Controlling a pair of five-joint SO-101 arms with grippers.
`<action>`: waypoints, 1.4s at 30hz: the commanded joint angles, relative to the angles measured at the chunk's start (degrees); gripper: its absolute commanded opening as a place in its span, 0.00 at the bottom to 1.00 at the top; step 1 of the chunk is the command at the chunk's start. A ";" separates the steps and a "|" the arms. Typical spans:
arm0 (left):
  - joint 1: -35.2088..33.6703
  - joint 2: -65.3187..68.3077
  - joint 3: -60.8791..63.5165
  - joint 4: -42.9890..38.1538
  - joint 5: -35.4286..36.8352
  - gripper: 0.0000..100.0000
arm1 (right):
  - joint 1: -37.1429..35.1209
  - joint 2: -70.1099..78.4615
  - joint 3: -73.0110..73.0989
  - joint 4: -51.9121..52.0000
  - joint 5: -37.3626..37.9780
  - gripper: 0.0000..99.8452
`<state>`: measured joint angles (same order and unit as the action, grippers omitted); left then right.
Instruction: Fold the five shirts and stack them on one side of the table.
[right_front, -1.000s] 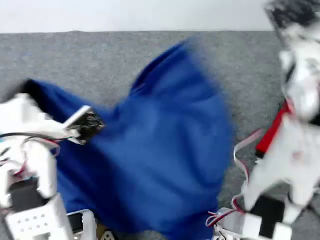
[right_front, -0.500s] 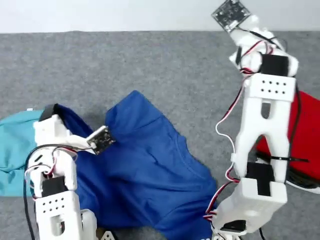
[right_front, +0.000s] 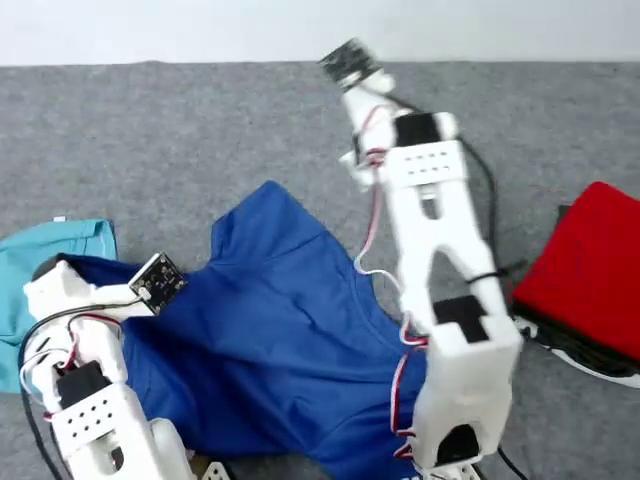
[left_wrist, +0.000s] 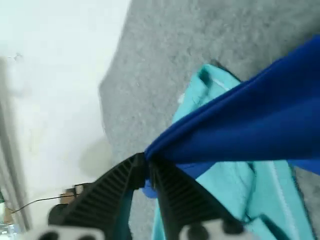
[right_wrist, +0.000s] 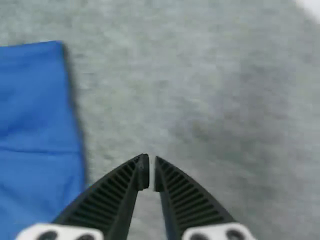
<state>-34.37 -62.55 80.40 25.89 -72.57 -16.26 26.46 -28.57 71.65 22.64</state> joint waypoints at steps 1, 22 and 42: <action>-0.35 -1.14 -0.31 2.29 -0.44 0.00 | -4.70 3.47 -1.93 -3.21 -4.40 0.14; -0.62 -1.23 -0.31 2.29 -0.44 0.00 | -14.90 36.53 -32.79 -12.35 -5.63 0.18; -0.53 -1.23 0.57 2.20 -0.26 0.00 | -13.76 46.46 -54.07 -2.24 9.49 0.01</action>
<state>-34.55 -62.64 81.54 28.26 -72.57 -31.47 75.96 -77.80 66.90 31.16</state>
